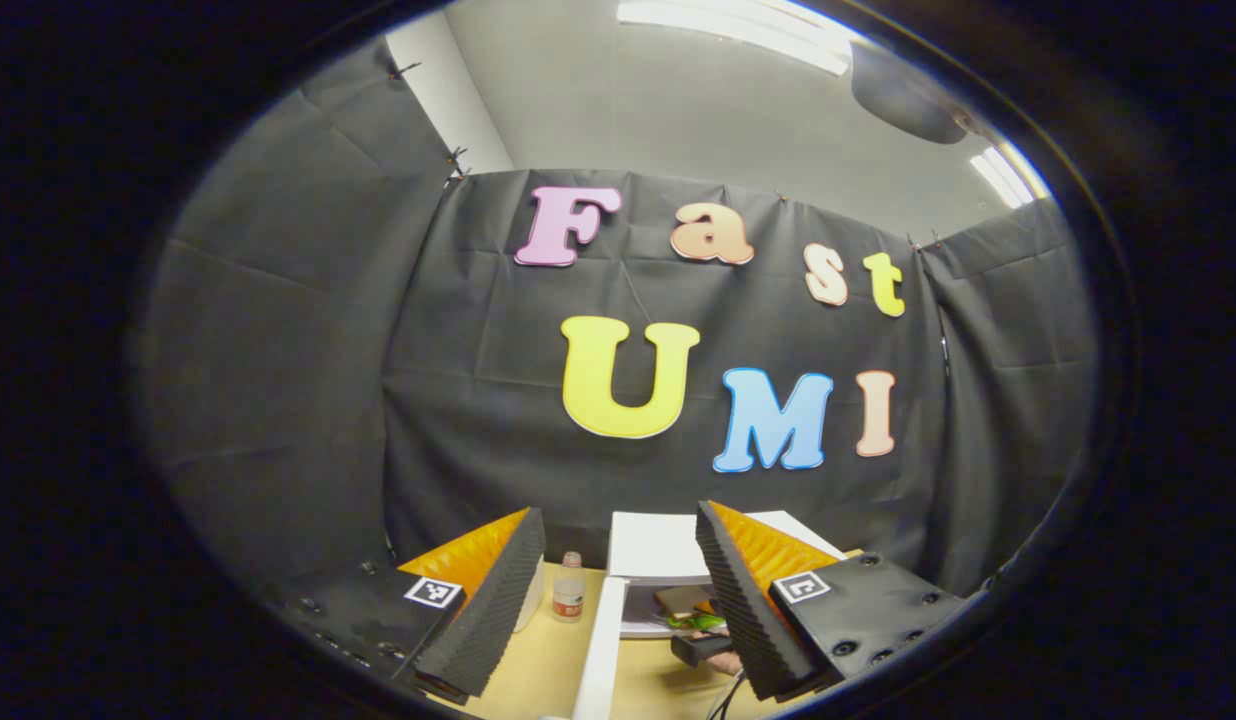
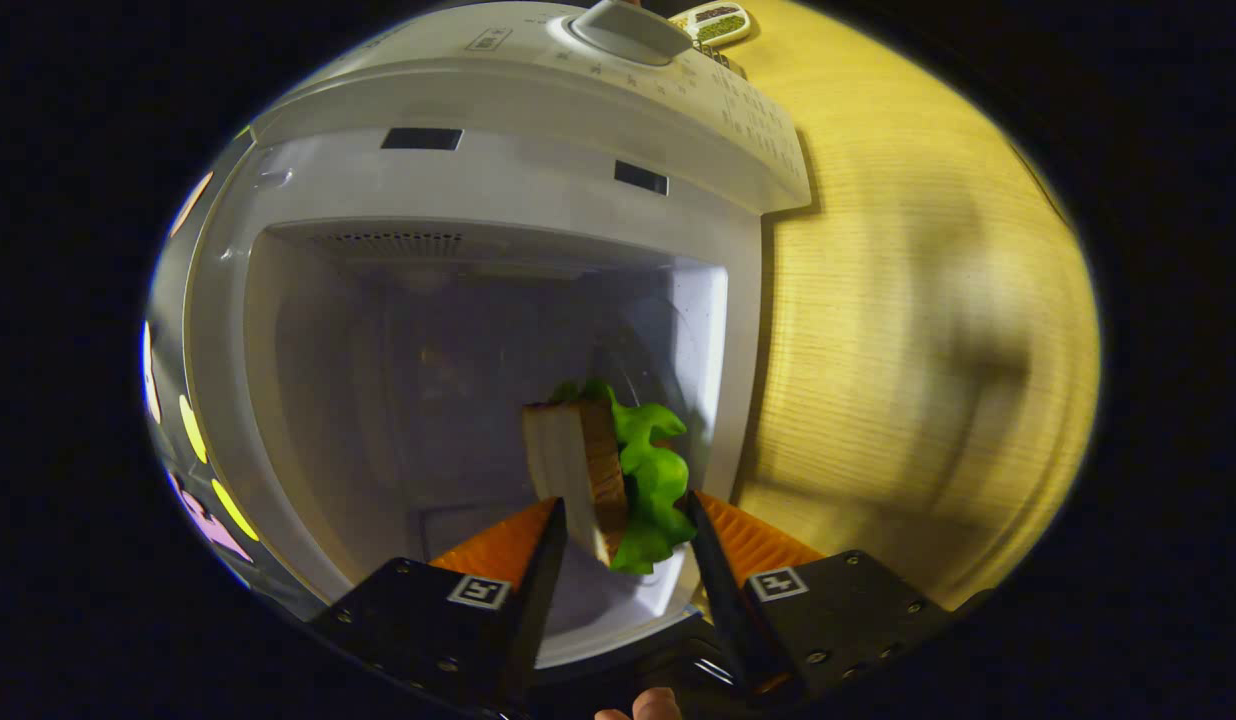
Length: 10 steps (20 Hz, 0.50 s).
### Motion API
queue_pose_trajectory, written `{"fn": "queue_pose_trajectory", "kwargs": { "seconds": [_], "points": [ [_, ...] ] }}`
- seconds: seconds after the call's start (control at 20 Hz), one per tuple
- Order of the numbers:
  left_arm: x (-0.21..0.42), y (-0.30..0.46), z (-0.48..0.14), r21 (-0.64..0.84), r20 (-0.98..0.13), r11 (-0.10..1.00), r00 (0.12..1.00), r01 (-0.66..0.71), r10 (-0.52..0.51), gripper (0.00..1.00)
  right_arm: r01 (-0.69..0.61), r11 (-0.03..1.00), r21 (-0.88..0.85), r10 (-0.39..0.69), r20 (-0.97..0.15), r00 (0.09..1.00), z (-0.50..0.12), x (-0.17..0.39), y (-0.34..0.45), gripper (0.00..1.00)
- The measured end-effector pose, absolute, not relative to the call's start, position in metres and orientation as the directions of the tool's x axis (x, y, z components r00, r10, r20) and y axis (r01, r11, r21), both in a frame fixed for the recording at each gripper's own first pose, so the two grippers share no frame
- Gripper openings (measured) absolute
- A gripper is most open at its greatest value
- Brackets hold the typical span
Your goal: Open the microwave oven with the left hand, put the food in, and close the microwave oven.
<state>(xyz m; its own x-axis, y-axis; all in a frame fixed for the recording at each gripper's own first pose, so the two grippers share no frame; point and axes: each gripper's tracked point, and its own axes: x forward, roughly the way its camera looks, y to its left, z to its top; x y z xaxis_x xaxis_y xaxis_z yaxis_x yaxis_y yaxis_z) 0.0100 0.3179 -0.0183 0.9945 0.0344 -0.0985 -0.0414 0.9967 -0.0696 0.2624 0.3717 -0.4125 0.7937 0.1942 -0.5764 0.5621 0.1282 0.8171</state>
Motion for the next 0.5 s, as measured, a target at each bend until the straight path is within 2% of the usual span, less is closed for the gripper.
{"fn": "queue_pose_trajectory", "kwargs": {
  "seconds": [0.05,0.25,0.5],
  "points": [
    [0.013,0.314,-0.019,-0.070,-0.095,0.997,0.995,-0.032,0.025,0.97,0.550,0.174,0.817,0.204,-0.576,0.792,-0.410,0.254,0.370,0.94],
    [0.017,0.296,-0.026,-0.076,-0.088,0.997,0.996,0.003,-0.010,0.97,0.475,0.447,0.759,0.271,-0.620,0.736,-0.406,0.214,0.361,0.96],
    [0.025,0.275,-0.036,-0.062,-0.093,0.997,0.995,0.039,-0.045,0.97,0.214,0.811,0.544,0.220,-0.623,0.751,-0.371,0.174,0.317,0.96]
  ]
}}
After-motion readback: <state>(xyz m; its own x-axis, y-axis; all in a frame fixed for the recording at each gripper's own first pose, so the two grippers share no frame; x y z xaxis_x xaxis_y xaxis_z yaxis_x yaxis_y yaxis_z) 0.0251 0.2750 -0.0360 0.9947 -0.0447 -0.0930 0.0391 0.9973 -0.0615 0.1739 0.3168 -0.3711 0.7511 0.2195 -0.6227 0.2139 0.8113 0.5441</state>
